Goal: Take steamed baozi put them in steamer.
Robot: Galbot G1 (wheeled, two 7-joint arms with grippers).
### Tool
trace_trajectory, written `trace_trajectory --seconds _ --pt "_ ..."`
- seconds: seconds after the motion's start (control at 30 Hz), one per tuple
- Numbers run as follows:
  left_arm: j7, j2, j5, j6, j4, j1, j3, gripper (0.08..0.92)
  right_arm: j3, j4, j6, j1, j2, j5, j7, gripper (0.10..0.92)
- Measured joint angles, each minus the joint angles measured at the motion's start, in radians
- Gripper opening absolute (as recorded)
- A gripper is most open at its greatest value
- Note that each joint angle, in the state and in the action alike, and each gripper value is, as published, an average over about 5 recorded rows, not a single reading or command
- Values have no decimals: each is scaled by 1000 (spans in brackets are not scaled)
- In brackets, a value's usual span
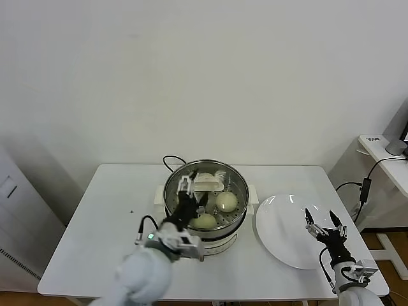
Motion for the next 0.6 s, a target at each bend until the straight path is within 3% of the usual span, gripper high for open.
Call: trace_trajectory --seconds 0.3,0.6 --pt "-172 63 -604 -85 -52 35 -300 823 -5 10 -17 1 -10 -5 11 823" --pt "-293 118 -1092 -161 47 185 -574 823 1 25 -42 -8 -33 -32 10 823"
